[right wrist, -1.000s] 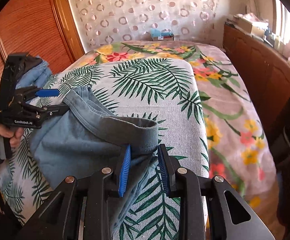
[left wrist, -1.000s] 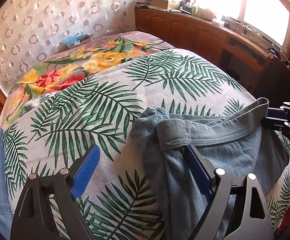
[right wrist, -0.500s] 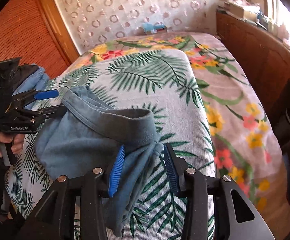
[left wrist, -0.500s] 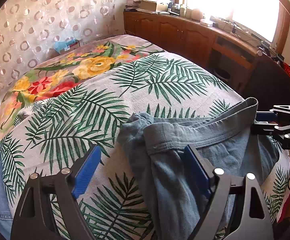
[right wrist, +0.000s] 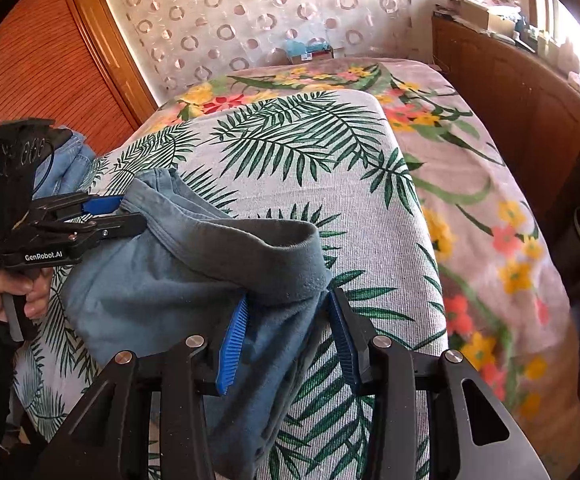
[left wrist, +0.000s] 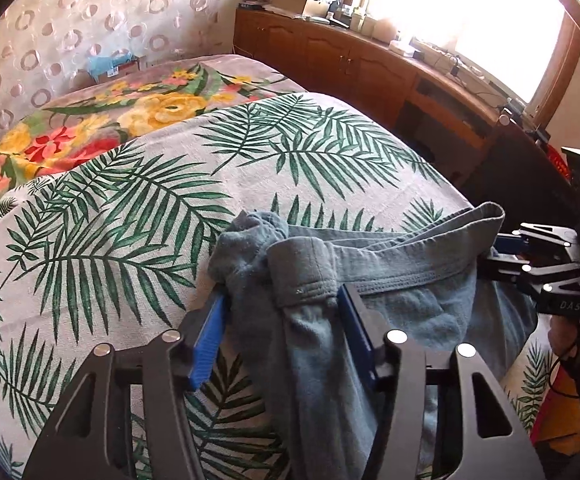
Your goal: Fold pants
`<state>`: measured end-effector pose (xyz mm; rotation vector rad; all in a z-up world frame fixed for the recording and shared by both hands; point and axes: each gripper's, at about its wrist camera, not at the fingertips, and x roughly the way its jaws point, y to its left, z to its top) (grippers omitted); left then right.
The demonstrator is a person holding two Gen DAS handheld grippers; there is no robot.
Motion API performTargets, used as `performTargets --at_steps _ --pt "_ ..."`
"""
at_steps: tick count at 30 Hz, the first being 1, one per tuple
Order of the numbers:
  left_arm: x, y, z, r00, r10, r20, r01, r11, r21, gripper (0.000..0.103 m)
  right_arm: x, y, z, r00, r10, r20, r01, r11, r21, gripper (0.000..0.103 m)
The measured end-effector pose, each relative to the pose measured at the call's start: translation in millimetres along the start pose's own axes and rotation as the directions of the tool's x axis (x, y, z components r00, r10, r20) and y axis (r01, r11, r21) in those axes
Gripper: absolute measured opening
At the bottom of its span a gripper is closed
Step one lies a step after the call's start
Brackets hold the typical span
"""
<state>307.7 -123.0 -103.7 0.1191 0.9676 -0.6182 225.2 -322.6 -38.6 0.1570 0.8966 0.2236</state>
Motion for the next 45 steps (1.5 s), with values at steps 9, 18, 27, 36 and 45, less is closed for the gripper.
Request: performTargets --at_steps 9,18,27,36,45 --pt "1.4 0.0 -1.4 1.000 -0.009 0.004 0.009 1.000 -0.018 0.050 0.2 -1.0 -0.8 1.000 0.003 0.002 -0.003 1.000 -0.006 0.040" --pt "-8.6 -7.1 -5.7 0.999 -0.039 0.010 0.039 0.999 -0.004 0.024 -2.5 7.5 0.7 0.999 0.052 -0.014 -0.052 0.998 -0.041 0.014" --pt "-53.5 -23.8 -13.8 0.994 -0.054 0.098 0.053 0.998 0.021 0.022 -42.4 24.0 -4.6 0.996 0.056 0.066 -0.050 0.995 -0.086 0.013" --pt "-111.4 -28.0 -24.5 0.980 0.000 0.198 -0.004 1.000 0.022 0.022 -75.5 53.8 -4.5 0.985 0.078 0.151 -0.053 0.986 -0.159 0.013" --pt "-178.4 -23.1 -48.0 0.952 0.115 0.284 -0.116 0.993 -0.013 0.022 -94.1 92.0 -8.2 0.962 0.136 0.238 -0.070 0.961 -0.266 0.012"
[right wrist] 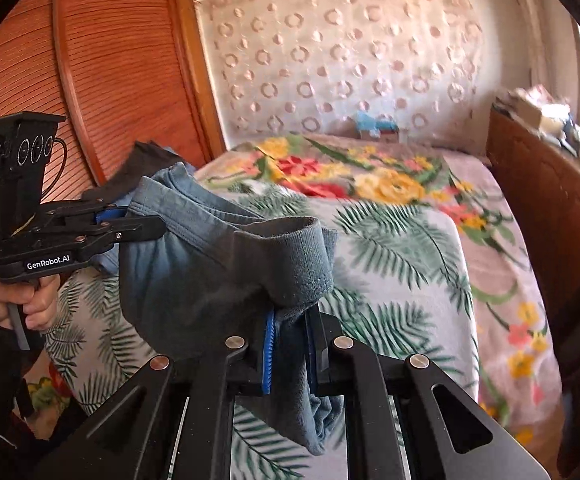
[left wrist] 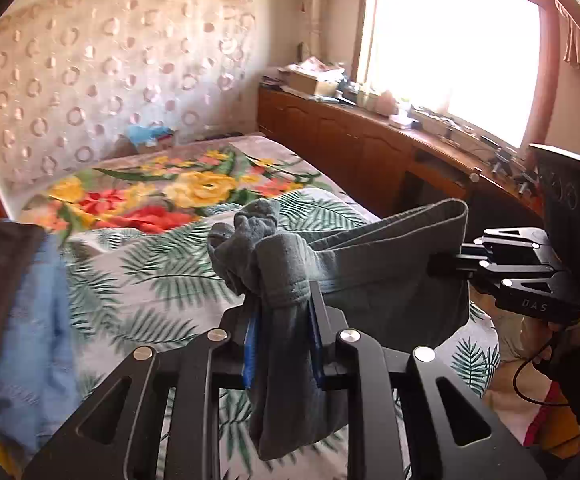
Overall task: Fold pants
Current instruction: 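Lift the folded denim shorts with both tools and carry them toward the clothes pile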
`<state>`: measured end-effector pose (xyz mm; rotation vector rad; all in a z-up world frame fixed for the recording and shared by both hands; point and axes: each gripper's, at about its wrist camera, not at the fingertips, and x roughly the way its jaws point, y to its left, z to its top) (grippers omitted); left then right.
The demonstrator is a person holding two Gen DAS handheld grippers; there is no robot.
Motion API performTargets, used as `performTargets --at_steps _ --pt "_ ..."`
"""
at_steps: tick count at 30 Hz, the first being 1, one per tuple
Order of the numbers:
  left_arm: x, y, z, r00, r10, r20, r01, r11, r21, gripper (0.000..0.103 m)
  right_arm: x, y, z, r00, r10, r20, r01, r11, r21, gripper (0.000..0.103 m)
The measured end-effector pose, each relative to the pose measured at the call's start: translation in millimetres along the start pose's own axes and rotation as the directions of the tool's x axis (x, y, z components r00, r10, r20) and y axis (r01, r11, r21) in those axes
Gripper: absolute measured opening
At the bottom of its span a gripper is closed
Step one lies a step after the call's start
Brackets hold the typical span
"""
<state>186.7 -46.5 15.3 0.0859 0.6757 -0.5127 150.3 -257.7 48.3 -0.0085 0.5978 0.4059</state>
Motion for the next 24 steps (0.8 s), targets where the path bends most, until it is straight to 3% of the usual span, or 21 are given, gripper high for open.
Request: performTargets --at_steps 12,18,24 --pt "-73.0 36.5 -2.8 0.985 0.153 0.076 -0.151 0.988 -0.025 0.022 18.1 48.3 26.0 0.994 0.091 0.065 -0.083 0.990 -0.114 0.012" --pt "-96.9 74.8 -2.4 0.965 0.231 0.123 -0.226 0.973 -0.049 0.022 62.7 58.4 50.5 0.990 0.127 0.056 -0.116 0.979 -0.168 0.012" --pt "-109.2 118.7 -4.5 0.942 0.313 0.120 -0.303 0.948 -0.097 0.022 95.4 73.8 74.2 0.983 0.167 0.072 -0.147 0.963 -0.227 0.012"
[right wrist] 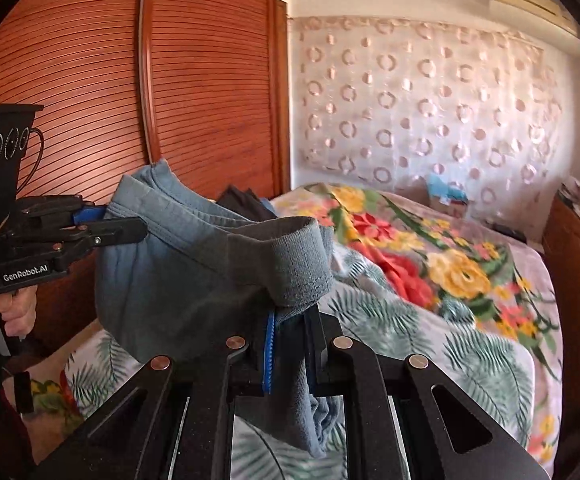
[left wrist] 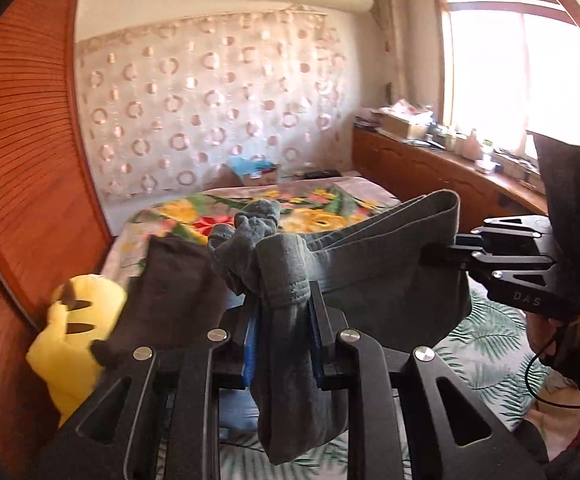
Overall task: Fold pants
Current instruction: 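Lift the folded denim shorts with both tools and carry them toward the clothes pile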
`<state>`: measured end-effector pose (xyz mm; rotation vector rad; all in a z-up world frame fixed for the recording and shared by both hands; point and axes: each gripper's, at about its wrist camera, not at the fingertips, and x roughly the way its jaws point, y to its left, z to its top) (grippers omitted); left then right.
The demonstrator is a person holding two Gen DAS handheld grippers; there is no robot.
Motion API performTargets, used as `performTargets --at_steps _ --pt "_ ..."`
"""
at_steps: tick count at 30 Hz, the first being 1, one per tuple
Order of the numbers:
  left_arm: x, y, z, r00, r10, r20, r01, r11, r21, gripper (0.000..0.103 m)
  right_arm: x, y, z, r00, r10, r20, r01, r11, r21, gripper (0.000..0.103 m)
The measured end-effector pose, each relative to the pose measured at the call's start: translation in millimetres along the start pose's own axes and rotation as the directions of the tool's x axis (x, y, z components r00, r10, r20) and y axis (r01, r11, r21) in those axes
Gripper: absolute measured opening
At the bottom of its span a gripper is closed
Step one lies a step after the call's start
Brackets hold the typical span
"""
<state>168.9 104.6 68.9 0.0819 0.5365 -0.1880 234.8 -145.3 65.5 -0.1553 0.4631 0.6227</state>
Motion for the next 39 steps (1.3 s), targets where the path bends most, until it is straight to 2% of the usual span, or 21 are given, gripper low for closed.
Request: performTargets --at_steps 13,22,26,33,39 --pt "17.3 59.0 6.6 0.995 0.094 0.043 -0.091 0.993 -0.078 0.022 53.8 -6.1 36.9 1.000 -0.003 0.021 0.006 0.987 -0.158 0.012" --pt "47.9 89.9 -5.2 0.994 0.112 0.012 -0.109 0.982 -0.151 0.022 111.1 -13.8 59.3 1.000 0.010 -0.023 -0.015 0.978 -0.208 0.012" --pt "49.3 97.5 -10.4 0.993 0.121 0.015 -0.117 0.978 -0.173 0.022 137.2 -8.0 71.1 0.999 0.015 -0.042 -0.025 0.967 -0.255 0.012" --pt "47.8 117.9 -21.1 0.990 0.142 0.018 -0.134 0.962 -0.240 0.022 181.7 -2.2 94.5 0.995 0.060 -0.077 -0.081 0.947 -0.309 0.012" --pt "51.9 128.6 -38.0 0.985 0.173 -0.016 -0.171 0.948 -0.269 0.022 217.1 -1.6 97.7 0.987 0.105 -0.120 -0.139 0.936 -0.322 0.012"
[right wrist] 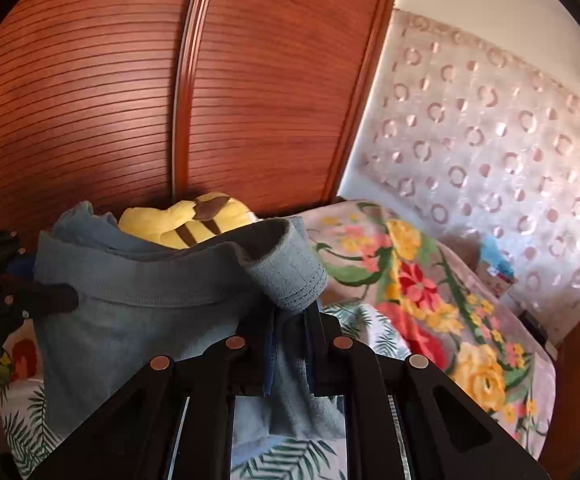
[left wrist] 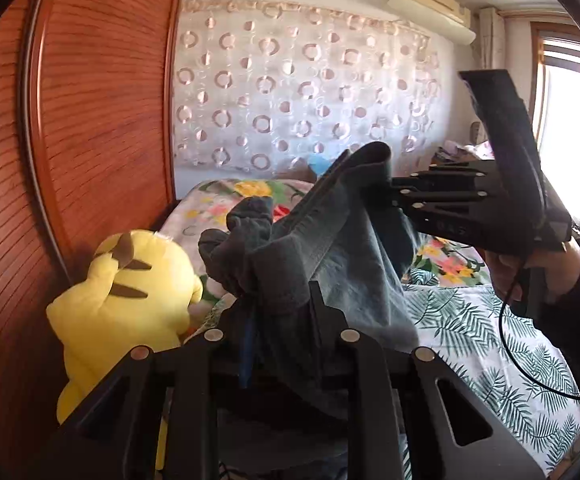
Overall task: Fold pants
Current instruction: 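Lift the folded denim shorts with both tools and carry them toward the clothes pile, then lower the folded shorts onto the clothes pile beside the yellow plush toy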
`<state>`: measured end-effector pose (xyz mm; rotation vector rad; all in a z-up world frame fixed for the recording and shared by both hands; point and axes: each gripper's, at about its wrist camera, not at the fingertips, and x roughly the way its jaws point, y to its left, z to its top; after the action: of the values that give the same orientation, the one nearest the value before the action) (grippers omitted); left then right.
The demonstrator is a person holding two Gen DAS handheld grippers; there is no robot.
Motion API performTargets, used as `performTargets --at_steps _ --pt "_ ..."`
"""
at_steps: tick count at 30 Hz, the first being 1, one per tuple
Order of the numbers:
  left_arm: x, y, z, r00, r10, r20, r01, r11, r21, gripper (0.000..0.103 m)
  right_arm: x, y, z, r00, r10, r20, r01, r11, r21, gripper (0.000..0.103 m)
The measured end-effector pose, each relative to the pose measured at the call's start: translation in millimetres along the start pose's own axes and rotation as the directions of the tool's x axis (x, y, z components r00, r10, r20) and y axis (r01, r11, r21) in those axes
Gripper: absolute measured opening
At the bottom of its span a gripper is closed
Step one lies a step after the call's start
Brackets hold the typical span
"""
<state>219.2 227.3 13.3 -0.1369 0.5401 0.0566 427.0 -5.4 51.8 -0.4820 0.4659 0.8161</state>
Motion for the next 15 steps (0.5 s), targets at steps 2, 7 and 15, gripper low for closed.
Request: performTargets --at_steps 2,7,15 --pt "2.0 4.0 -5.0 1.000 0.014 -0.012 -0.014 1.000 -0.012 0.023 11.7 -1.1 0.2 1.000 0.017 -0.013 -0.017 1.000 -0.003 0.012" --pt "3.6 6.4 -12.4 0.998 0.035 -0.044 -0.036 0.999 -0.001 0.031 36.2 -11.8 0.0 0.997 0.066 -0.042 -0.063 0.997 0.052 0.012" --pt "-14.6 6.6 -11.4 0.997 0.078 -0.001 -0.078 0.997 0.018 0.049 30.8 -41.8 4.0 0.992 0.128 -0.003 -0.125 0.968 0.216 0.028"
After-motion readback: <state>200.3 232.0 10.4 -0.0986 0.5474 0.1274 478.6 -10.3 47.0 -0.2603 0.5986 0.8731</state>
